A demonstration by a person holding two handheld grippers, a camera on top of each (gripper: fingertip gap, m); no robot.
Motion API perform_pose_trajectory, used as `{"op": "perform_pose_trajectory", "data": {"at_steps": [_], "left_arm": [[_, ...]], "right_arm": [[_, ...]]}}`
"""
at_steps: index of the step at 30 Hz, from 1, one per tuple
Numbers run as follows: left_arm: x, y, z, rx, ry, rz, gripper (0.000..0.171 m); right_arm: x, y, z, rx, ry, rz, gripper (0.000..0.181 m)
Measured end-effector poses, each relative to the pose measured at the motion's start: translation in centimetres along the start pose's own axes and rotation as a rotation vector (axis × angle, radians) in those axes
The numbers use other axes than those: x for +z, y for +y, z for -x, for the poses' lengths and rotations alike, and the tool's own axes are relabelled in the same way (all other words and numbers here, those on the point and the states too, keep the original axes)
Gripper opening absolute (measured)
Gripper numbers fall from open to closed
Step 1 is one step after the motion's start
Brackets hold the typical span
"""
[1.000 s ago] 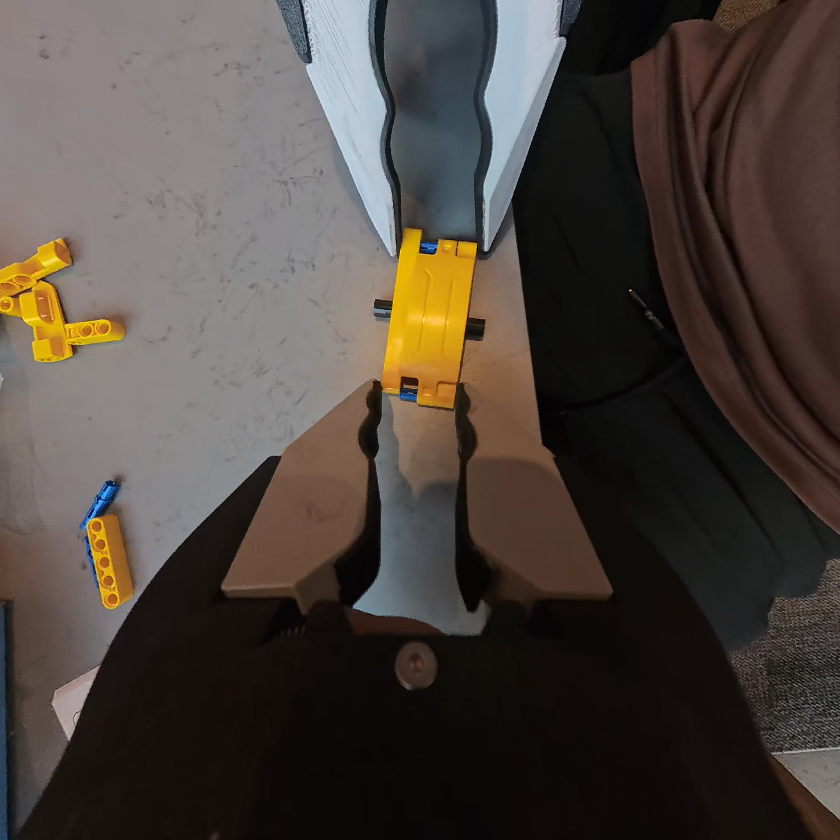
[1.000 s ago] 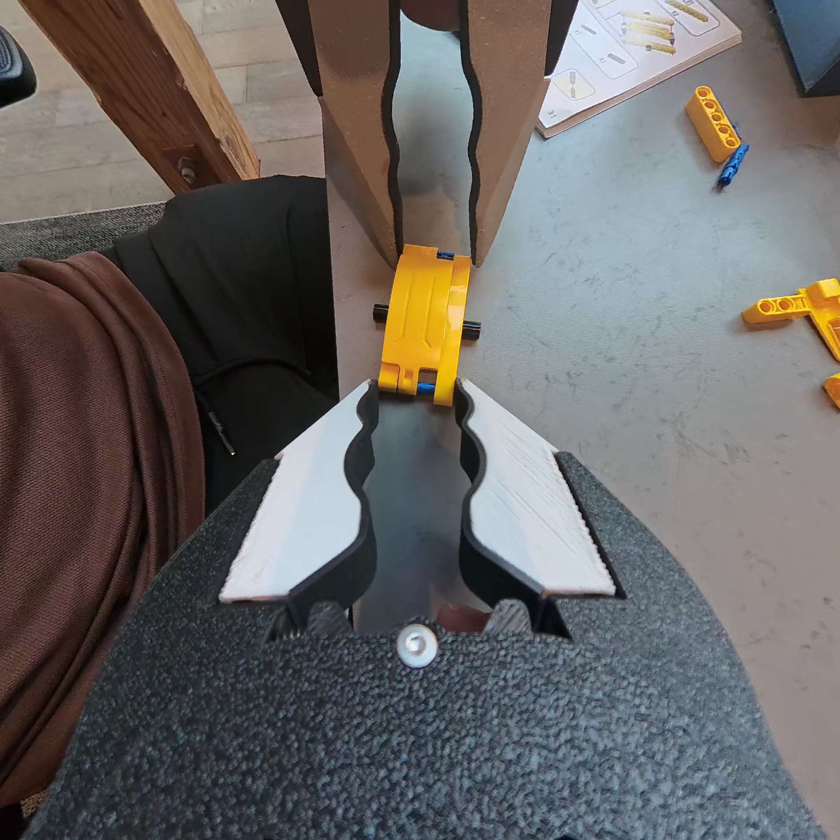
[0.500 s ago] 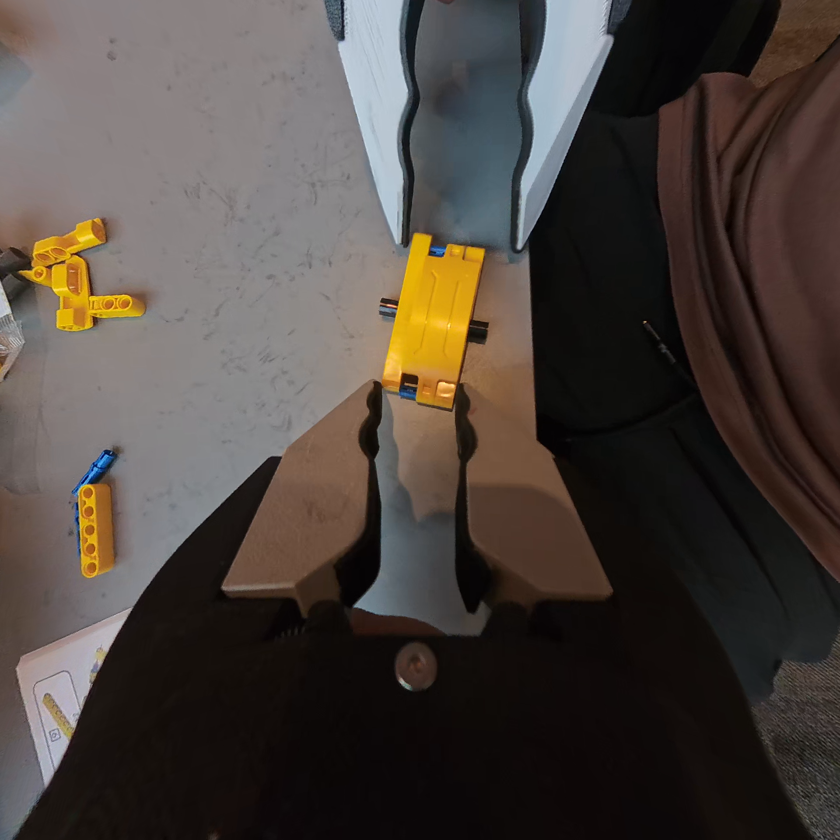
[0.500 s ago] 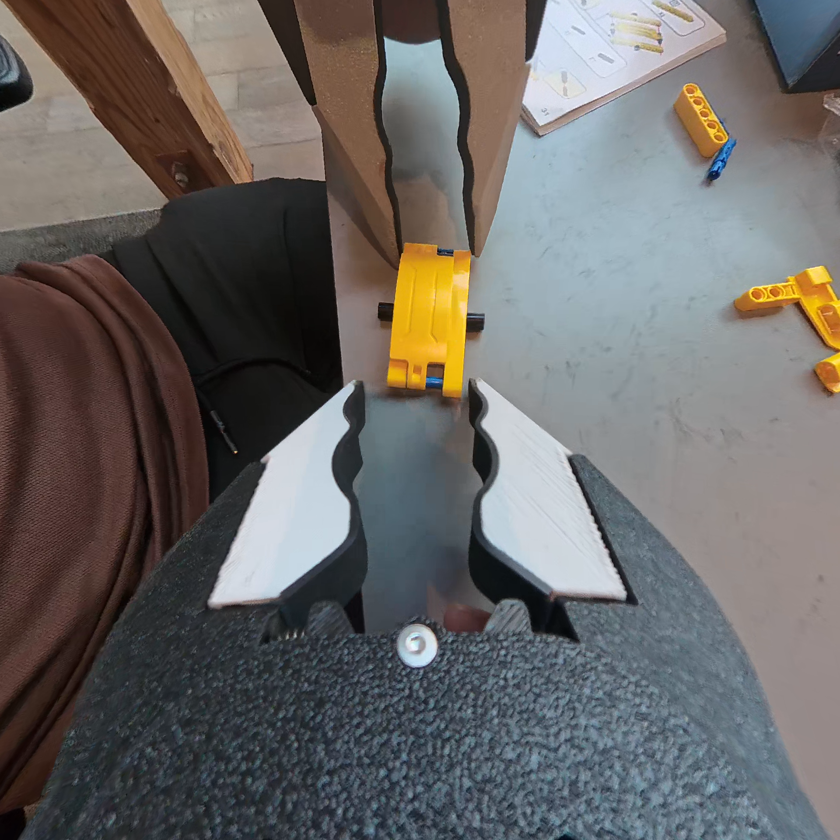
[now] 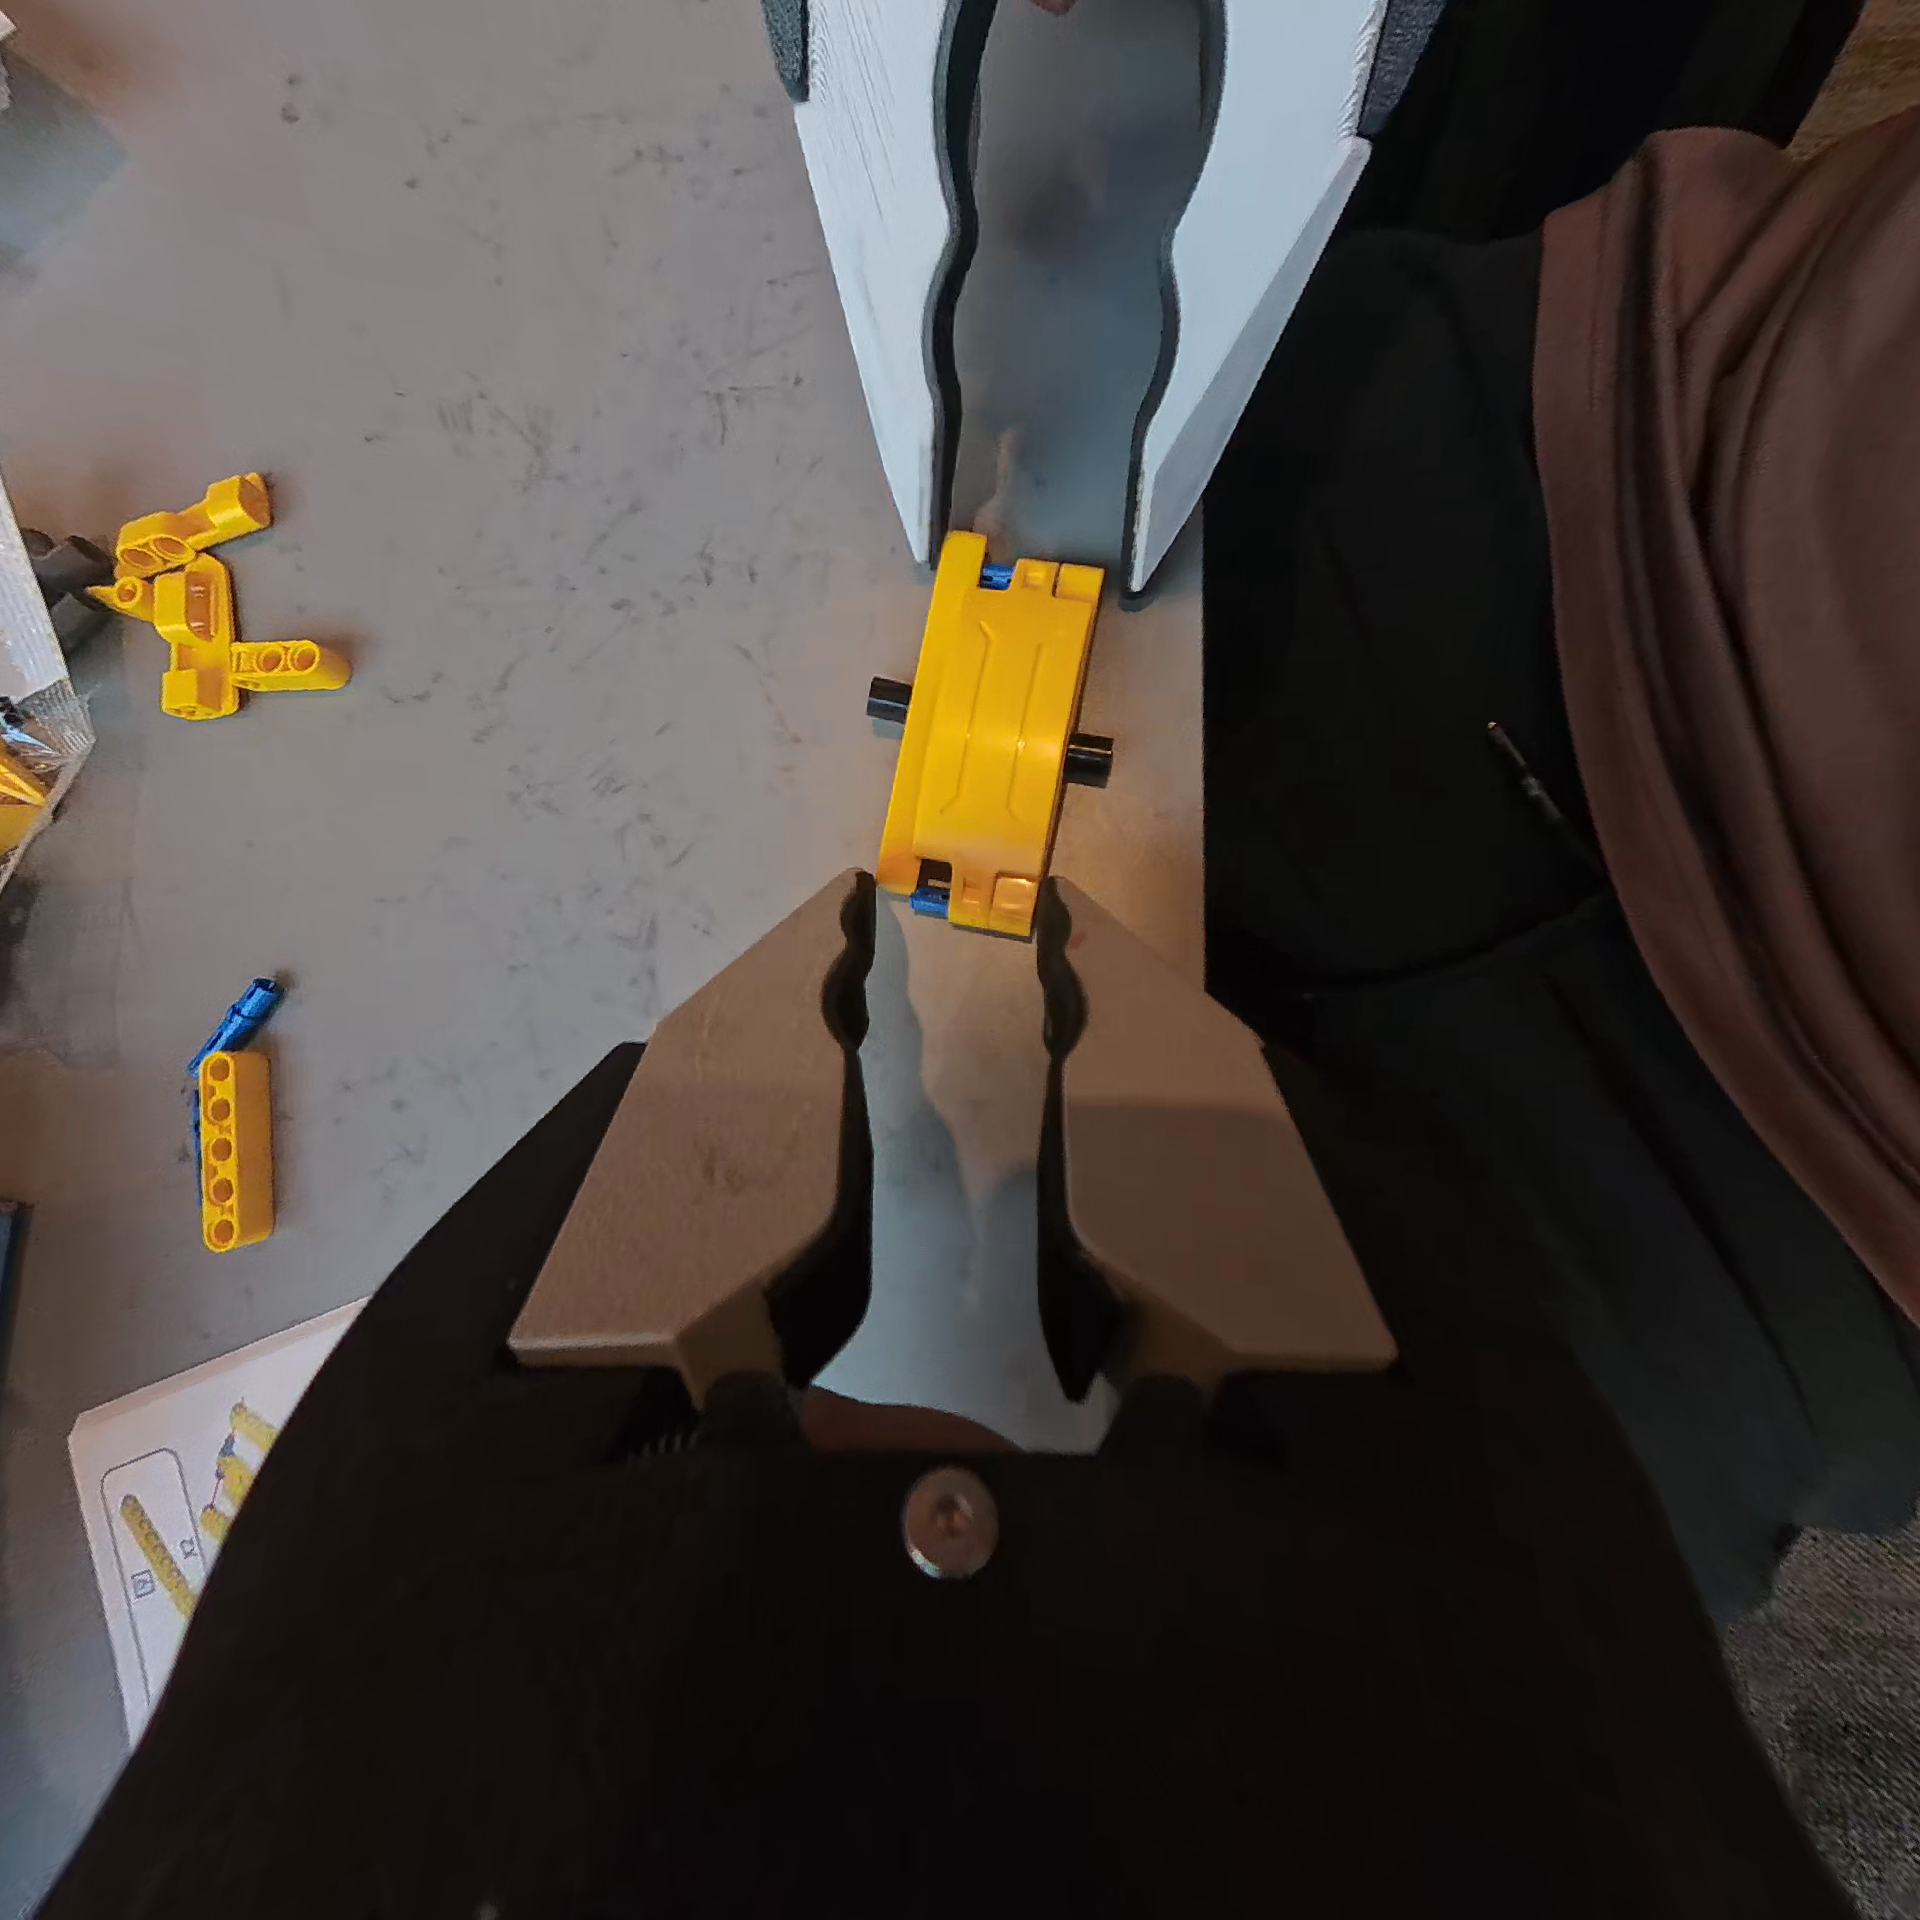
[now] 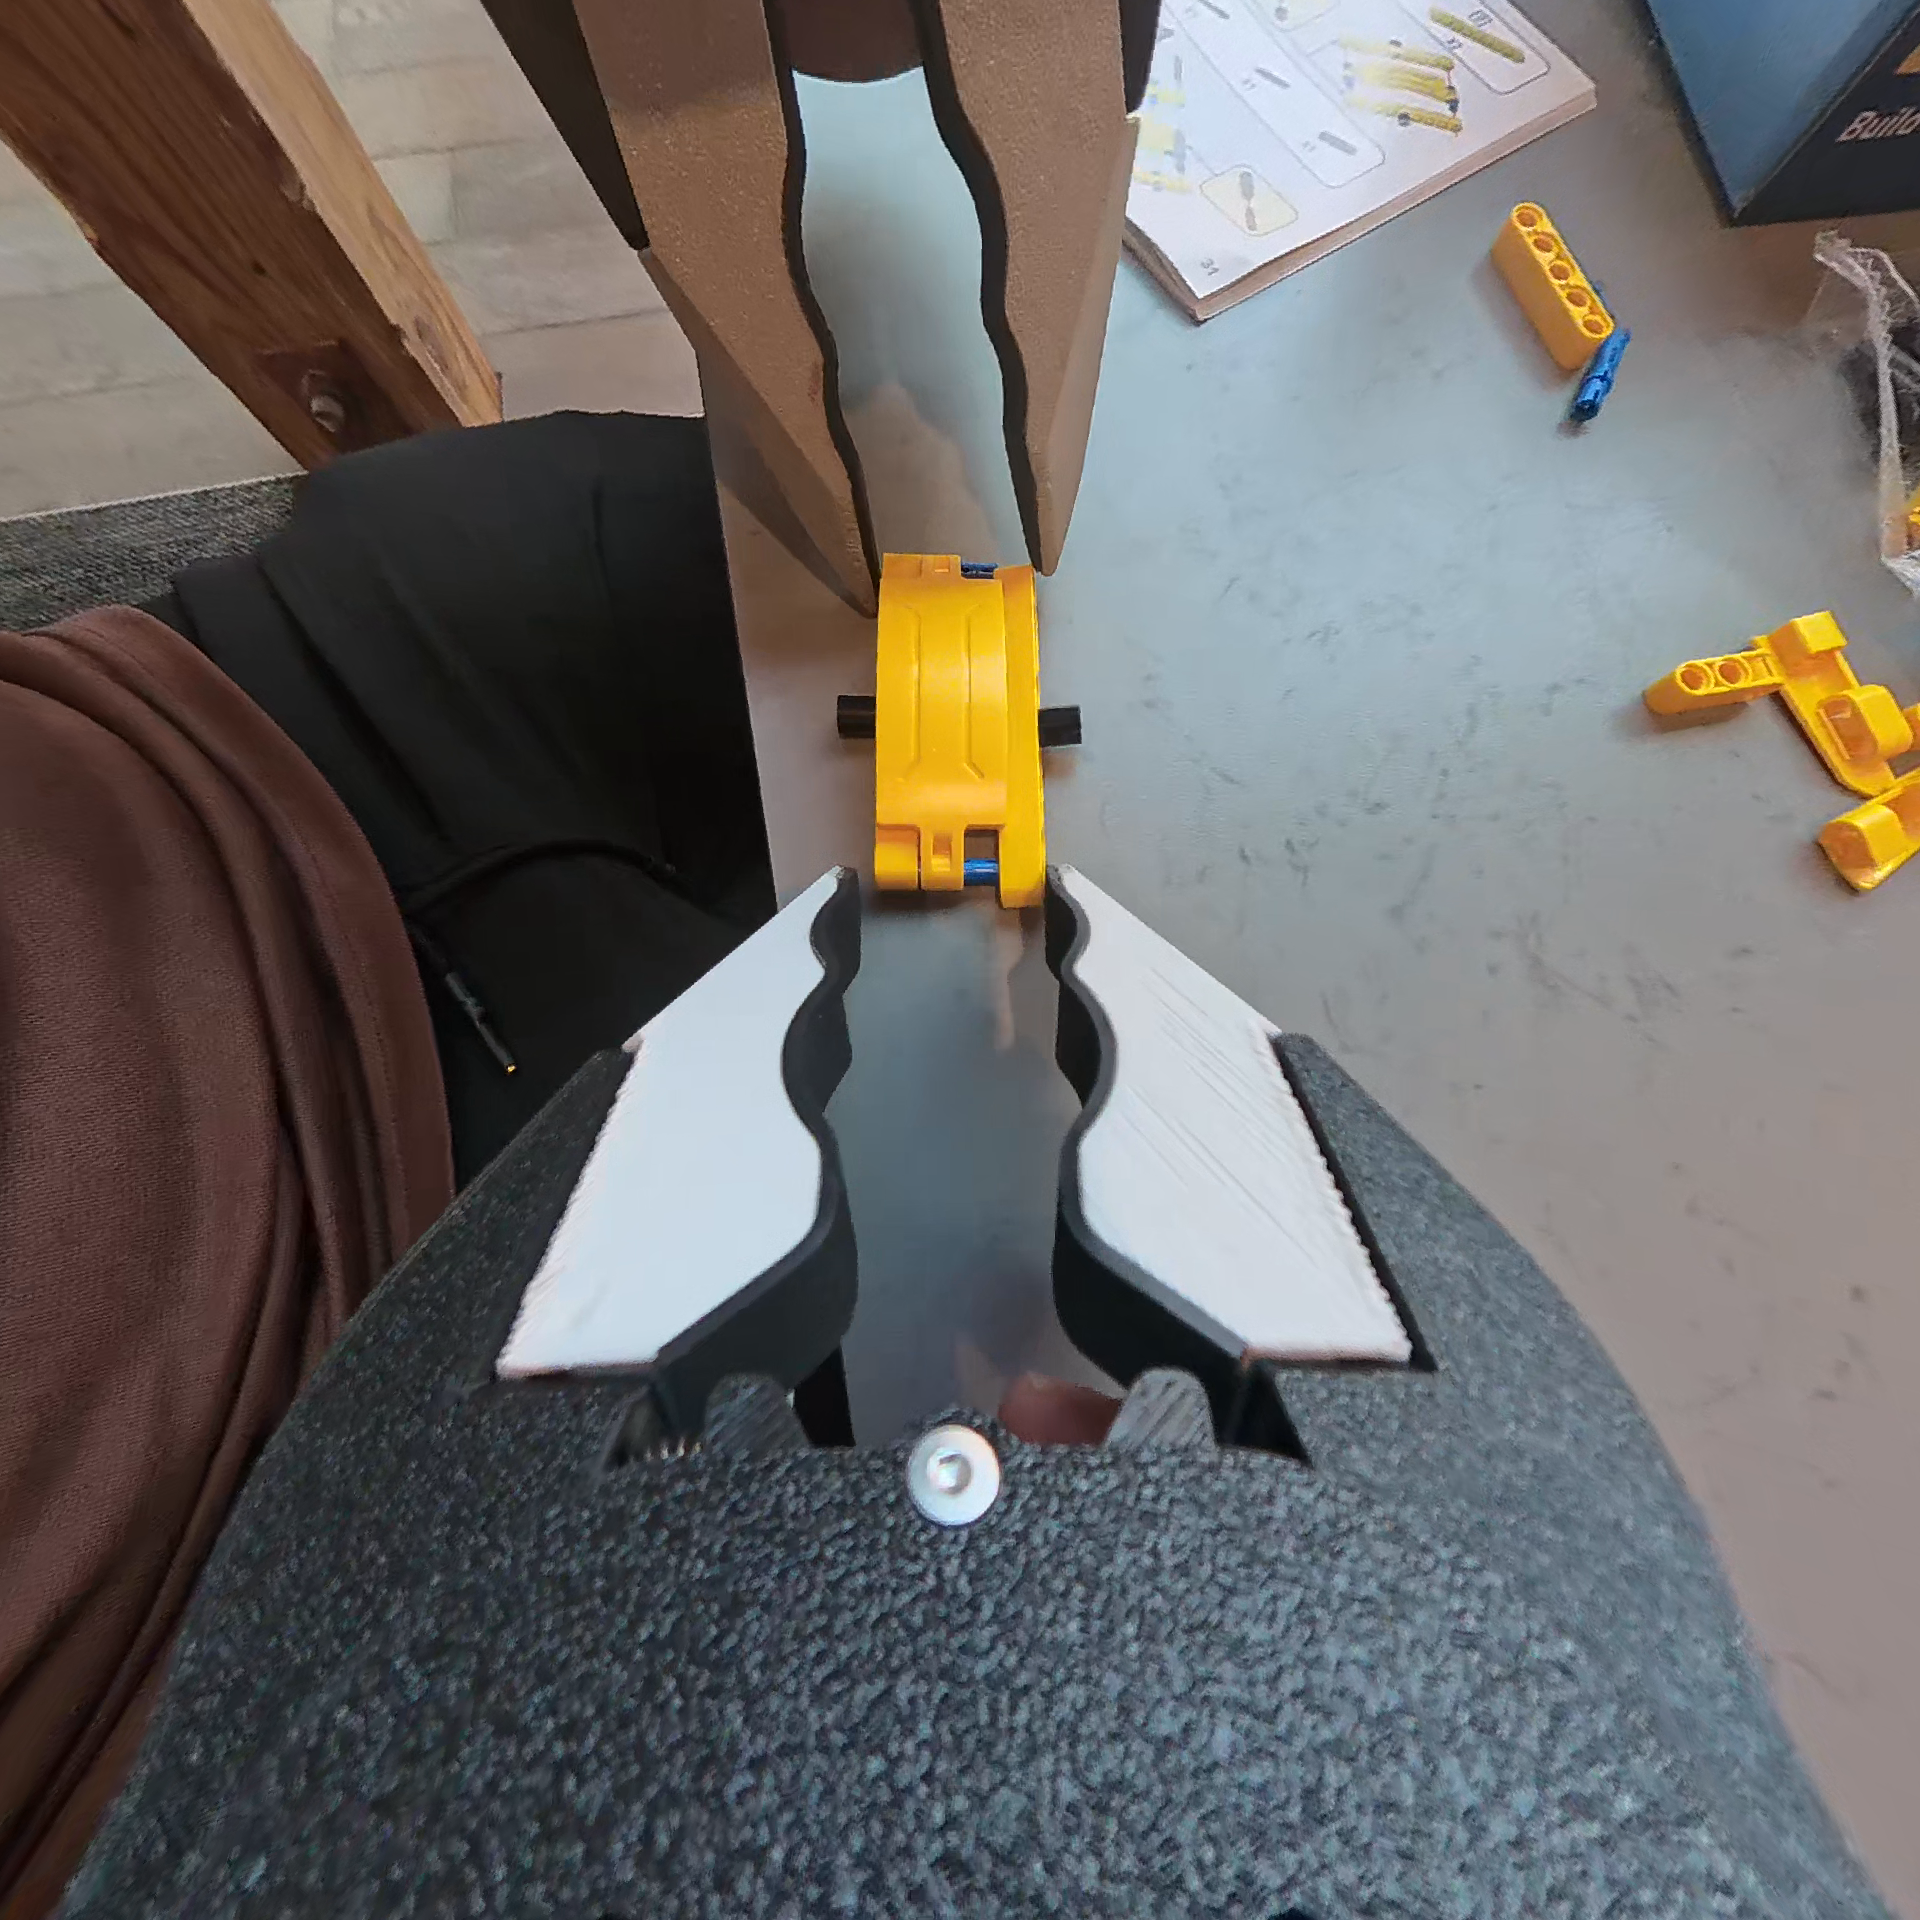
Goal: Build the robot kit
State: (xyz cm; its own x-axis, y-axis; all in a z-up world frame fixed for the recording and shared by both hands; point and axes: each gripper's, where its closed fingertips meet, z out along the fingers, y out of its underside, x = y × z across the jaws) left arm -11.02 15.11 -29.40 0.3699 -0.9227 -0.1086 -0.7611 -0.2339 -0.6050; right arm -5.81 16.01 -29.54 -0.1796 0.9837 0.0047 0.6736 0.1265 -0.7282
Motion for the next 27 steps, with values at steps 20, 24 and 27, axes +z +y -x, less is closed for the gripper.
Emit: {"op": "perform_pose_trajectory", "data": {"at_steps": [20, 24, 27], "left_arm": [[-1.0, 0.9, 0.2, -0.059, -0.083, -0.043, 0.051], [-1.5, 1.6, 0.4, -0.115, -0.140, -0.061, 0.055], [-2.0, 2.3, 0.9, -0.215, -0.230, -0.063, 0.054]], "right_arm": [[-0.7, -0.1, -0.2, 0.010, 0.006, -0.018, 0.040], [-0.6, 0.5, -0.1, 0.011, 0.035, 0.014, 0.041], [-1.0, 0.6, -0.2, 0.050, 0.039, 0.001, 0.040]]}}
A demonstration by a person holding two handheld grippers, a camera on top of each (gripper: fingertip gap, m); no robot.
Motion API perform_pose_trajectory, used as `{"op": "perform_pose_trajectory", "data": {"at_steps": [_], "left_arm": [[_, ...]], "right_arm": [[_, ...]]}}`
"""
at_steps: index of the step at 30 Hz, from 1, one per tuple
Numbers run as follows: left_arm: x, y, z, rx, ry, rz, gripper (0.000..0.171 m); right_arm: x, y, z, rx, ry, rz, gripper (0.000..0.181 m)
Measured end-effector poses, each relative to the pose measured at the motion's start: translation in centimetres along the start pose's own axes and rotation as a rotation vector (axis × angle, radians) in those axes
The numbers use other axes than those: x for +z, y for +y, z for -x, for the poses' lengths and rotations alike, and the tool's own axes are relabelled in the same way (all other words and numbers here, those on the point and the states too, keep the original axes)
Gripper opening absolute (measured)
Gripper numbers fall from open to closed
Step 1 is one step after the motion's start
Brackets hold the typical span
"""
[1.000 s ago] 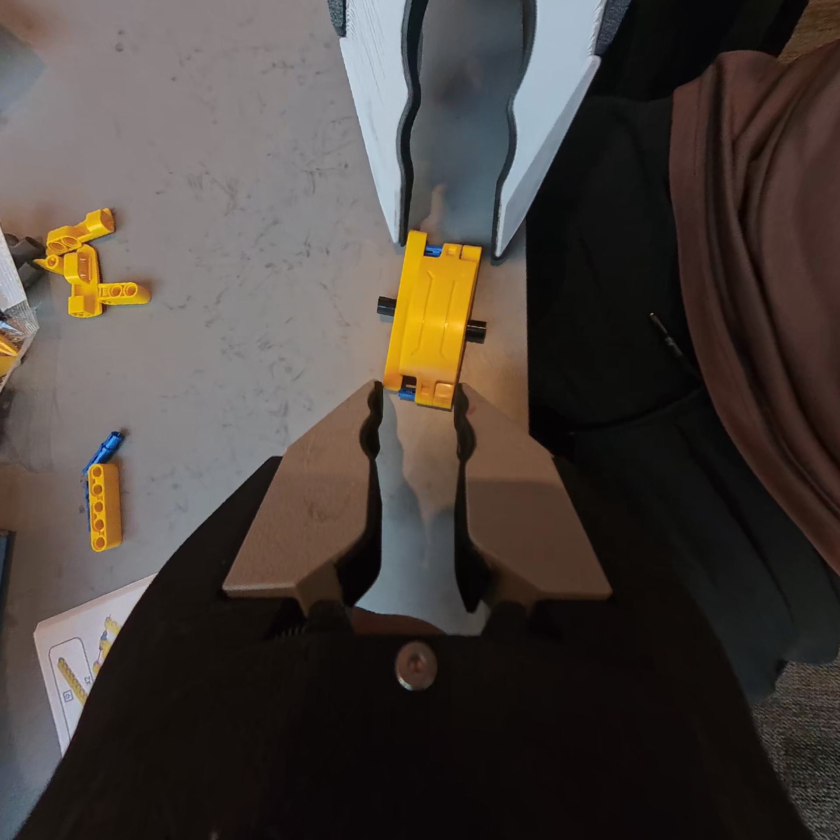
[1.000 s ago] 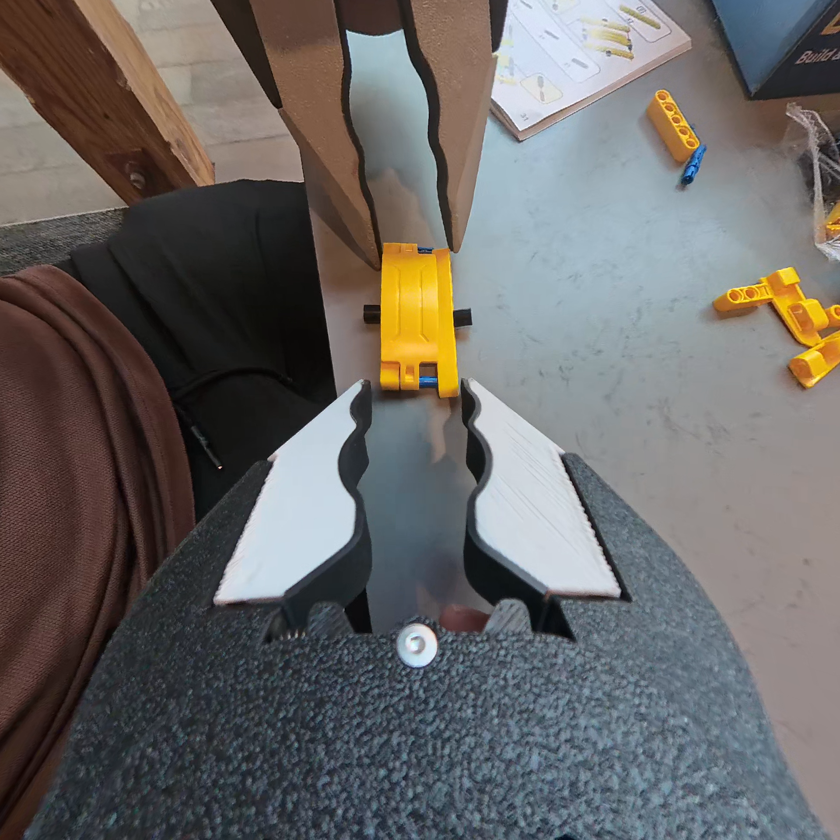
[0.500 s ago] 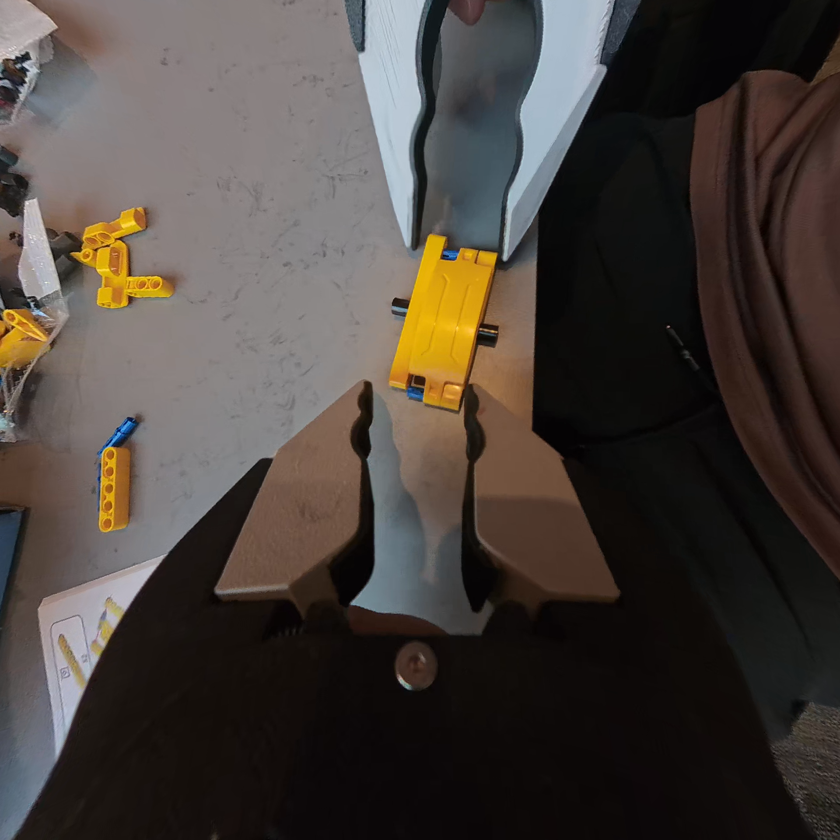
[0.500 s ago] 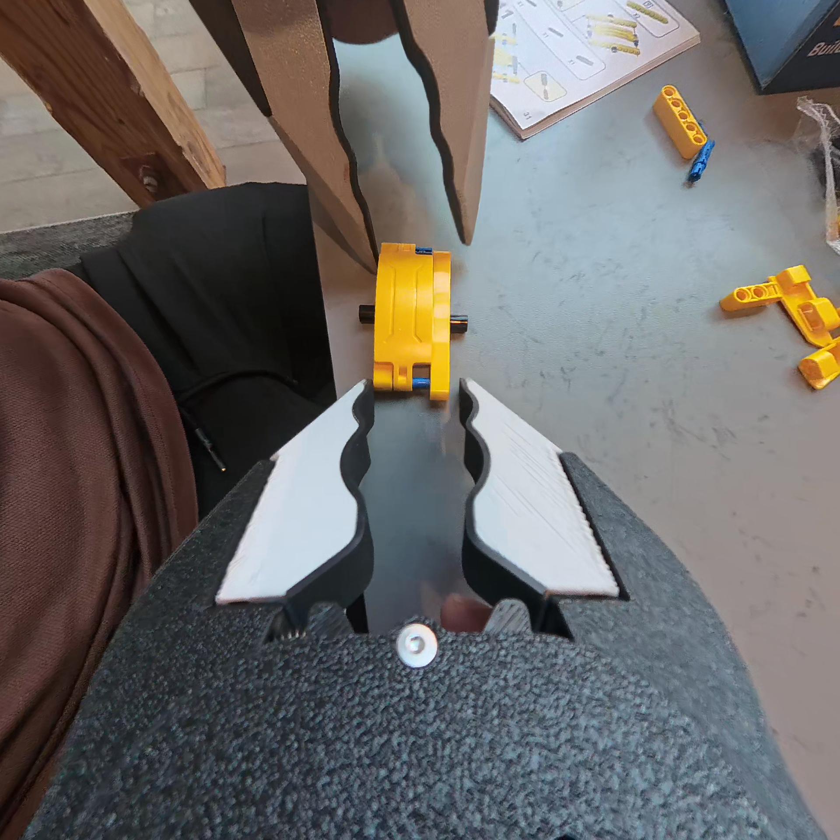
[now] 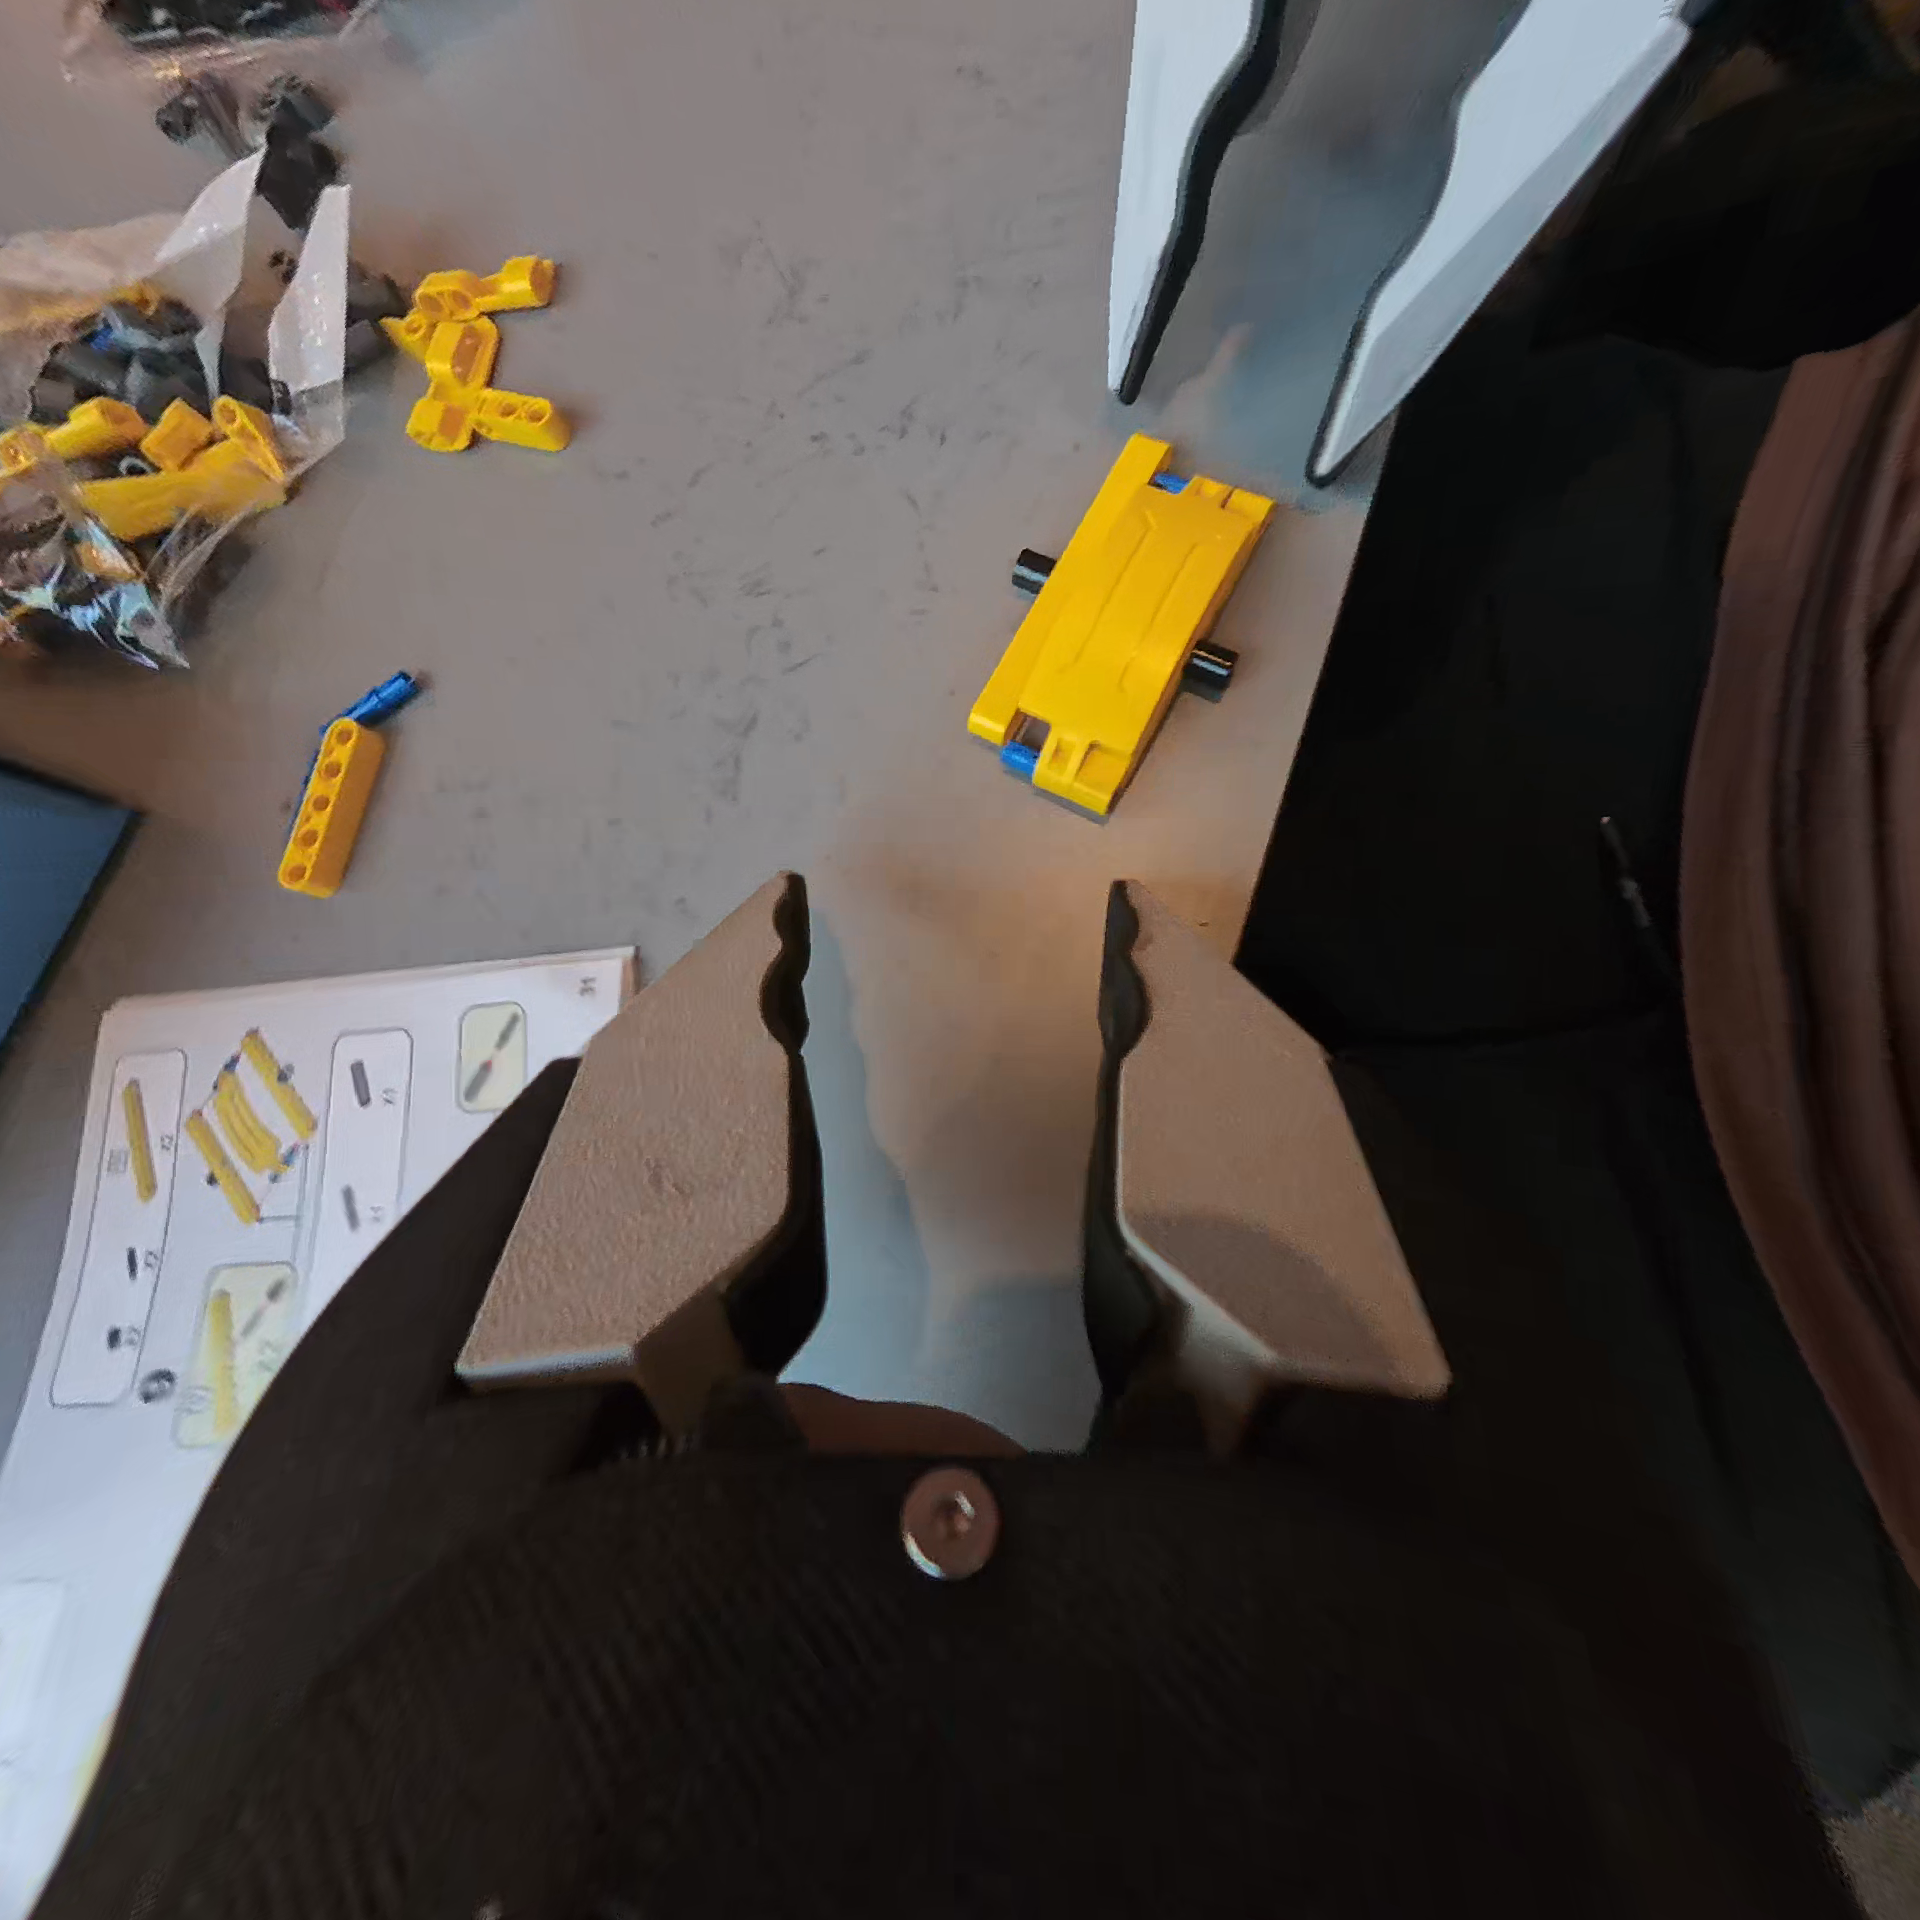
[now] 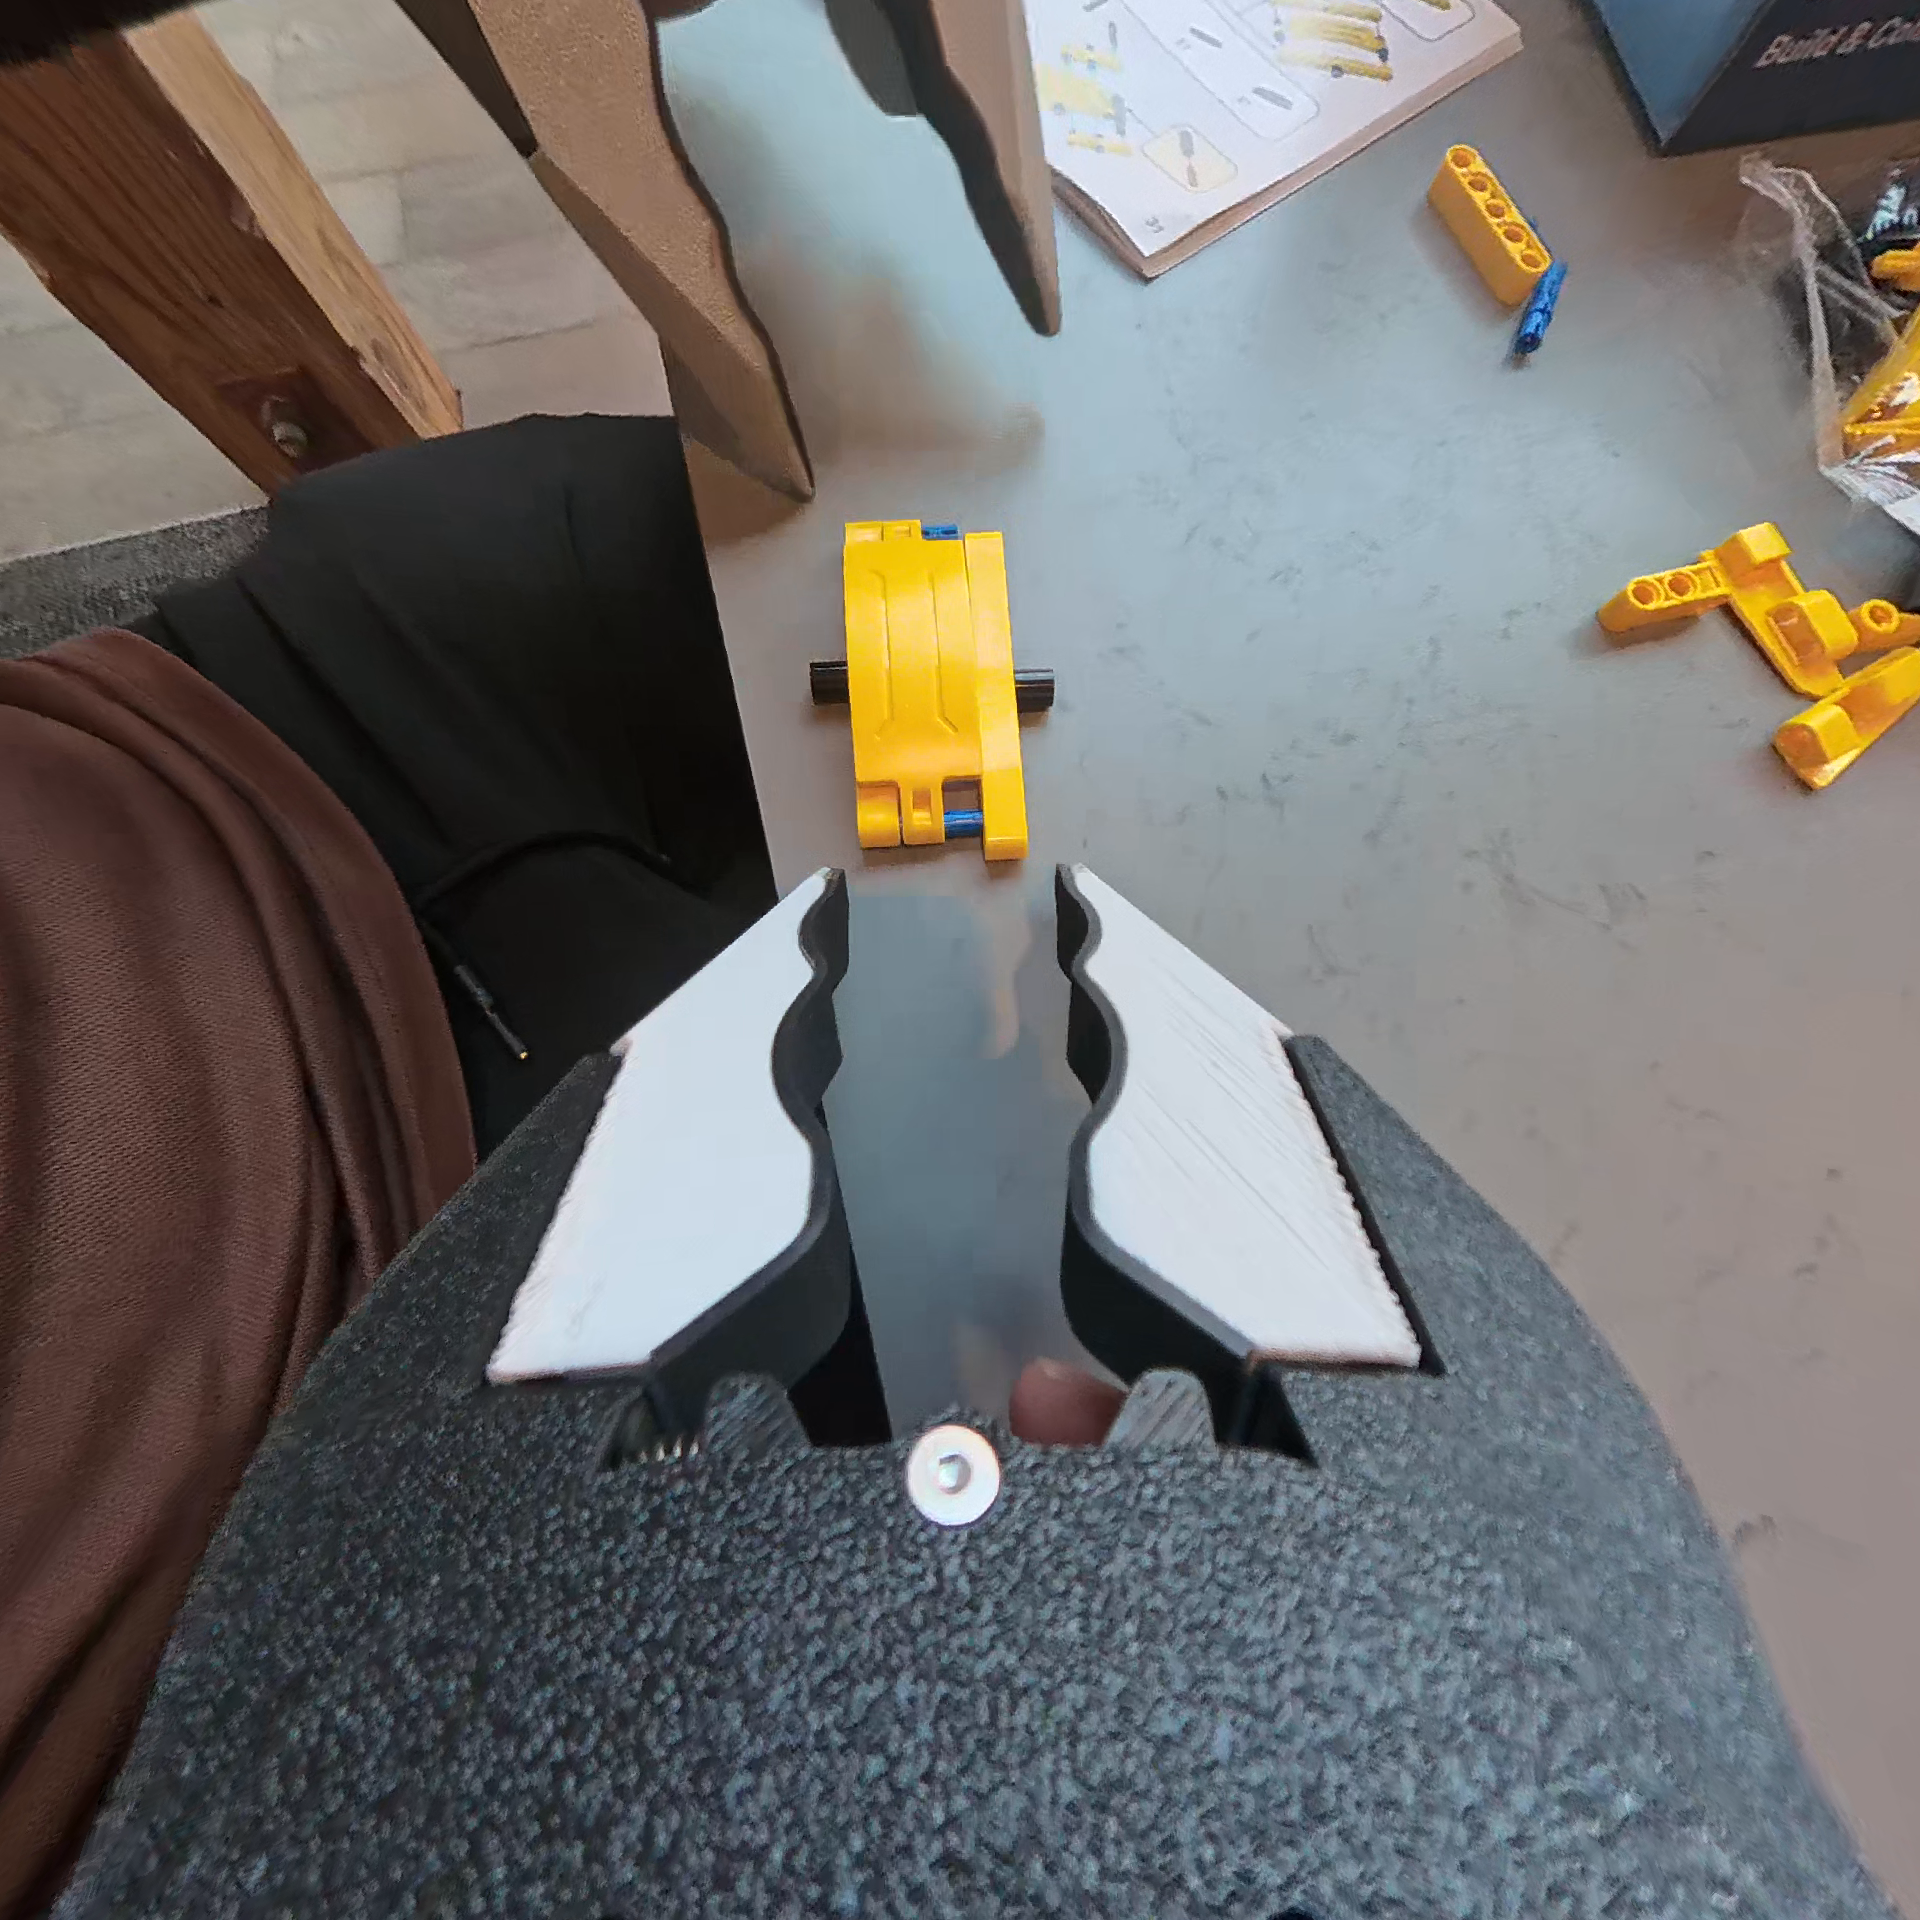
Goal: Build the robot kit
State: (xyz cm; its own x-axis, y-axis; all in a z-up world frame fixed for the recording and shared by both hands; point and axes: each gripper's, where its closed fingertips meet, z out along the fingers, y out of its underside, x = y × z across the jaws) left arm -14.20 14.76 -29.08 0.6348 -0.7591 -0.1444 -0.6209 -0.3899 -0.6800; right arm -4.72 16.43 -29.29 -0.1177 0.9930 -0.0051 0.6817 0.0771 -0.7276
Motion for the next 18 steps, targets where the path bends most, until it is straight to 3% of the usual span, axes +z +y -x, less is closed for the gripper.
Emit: {"op": "perform_pose_trajectory", "data": {"at_steps": [7, 18], "left_arm": [[-0.3, 0.2, -1.7, -0.088, -0.007, -0.076, 0.021], [0.4, -0.7, -2.9, -0.076, 0.019, -0.106, 0.014]], "right_arm": [[0.1, 0.3, 0.5, 0.038, -0.020, -0.007, 0.034], [0.4, 0.0, 0.7, 0.020, -0.030, -0.010, 0.031]]}}
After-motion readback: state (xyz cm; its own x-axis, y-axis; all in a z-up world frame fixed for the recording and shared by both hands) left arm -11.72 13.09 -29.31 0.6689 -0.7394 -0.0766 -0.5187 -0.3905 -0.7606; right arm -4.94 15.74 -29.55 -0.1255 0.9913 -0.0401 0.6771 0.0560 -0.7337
